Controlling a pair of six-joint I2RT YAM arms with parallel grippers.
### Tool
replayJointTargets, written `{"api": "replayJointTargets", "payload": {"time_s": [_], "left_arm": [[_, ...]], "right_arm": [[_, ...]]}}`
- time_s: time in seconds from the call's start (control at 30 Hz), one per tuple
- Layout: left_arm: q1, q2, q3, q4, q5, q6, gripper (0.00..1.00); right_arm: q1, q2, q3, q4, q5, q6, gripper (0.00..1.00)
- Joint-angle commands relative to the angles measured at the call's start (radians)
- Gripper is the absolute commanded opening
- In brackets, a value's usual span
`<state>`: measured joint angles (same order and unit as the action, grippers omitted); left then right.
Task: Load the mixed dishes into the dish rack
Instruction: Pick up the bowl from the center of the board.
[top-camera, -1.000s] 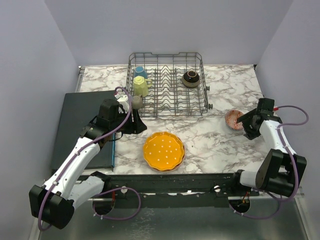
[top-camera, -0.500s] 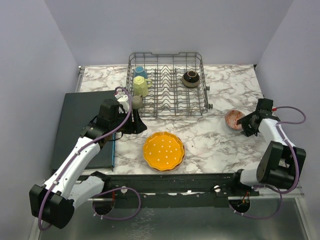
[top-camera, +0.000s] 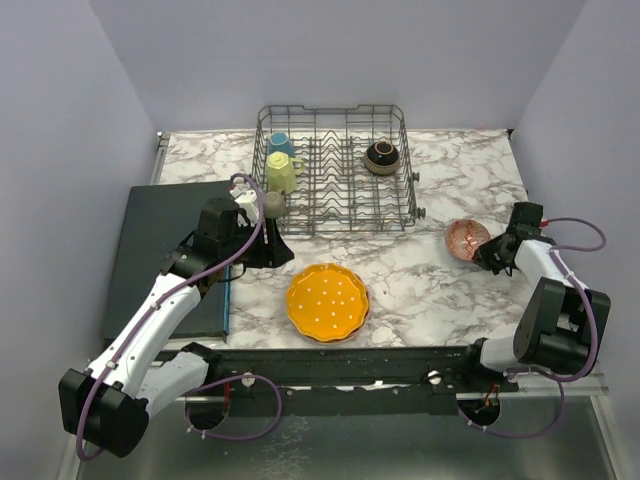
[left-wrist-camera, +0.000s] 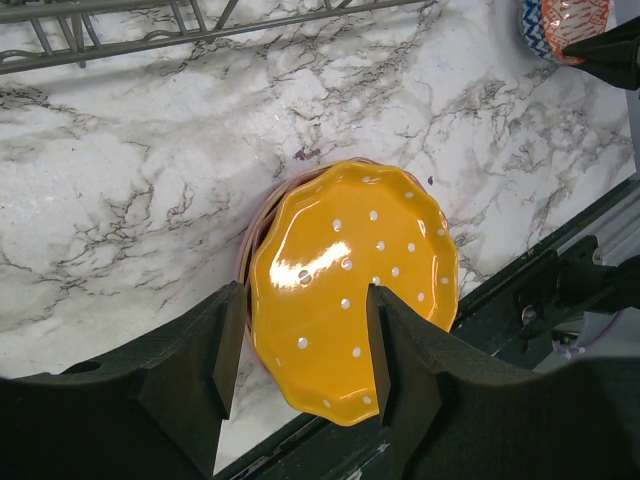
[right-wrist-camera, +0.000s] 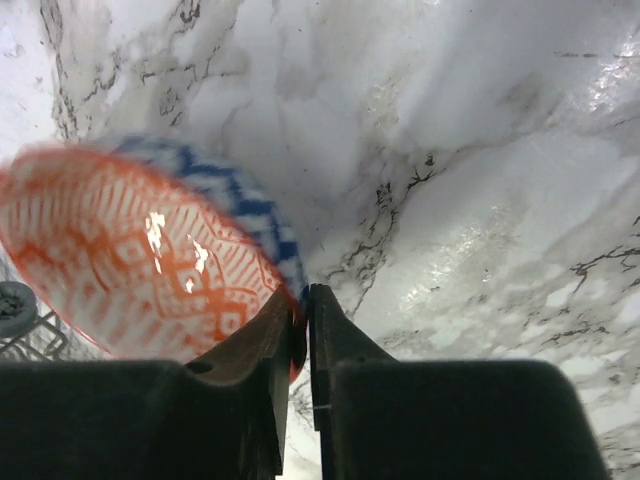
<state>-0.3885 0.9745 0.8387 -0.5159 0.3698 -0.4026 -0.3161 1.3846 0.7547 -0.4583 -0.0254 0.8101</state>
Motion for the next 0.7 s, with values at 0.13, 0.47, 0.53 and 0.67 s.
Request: {"api": "replayJointTargets", "payload": {"time_s": [0.13, 0.47, 0.53, 0.67], "left_arm": [[-0.006, -0.002, 0.002, -0.007, -0.003, 0.01, 0.58], [-0.006, 0.003, 0.004, -0.007, 0.004, 0.011, 0.58], [-0.006, 0.004, 0.004, -0.007, 0.007, 0.011, 0.58], [-0.006, 0.01, 0.004, -0.006, 0.018, 0.011, 0.58]], "right_arm": [[-0.006, -0.032, -0.011, 0.03, -0.043, -0.036, 0.0], [-0.006, -0.181, 0.024, -0.036, -0.018, -0.094, 0.01], [-0.006, -0.215, 0.034, -0.048, -0.028, -0.112, 0.01], [-0.005, -0.281, 0.054, -0.064, -0.059, -0.133, 0.01]]}}
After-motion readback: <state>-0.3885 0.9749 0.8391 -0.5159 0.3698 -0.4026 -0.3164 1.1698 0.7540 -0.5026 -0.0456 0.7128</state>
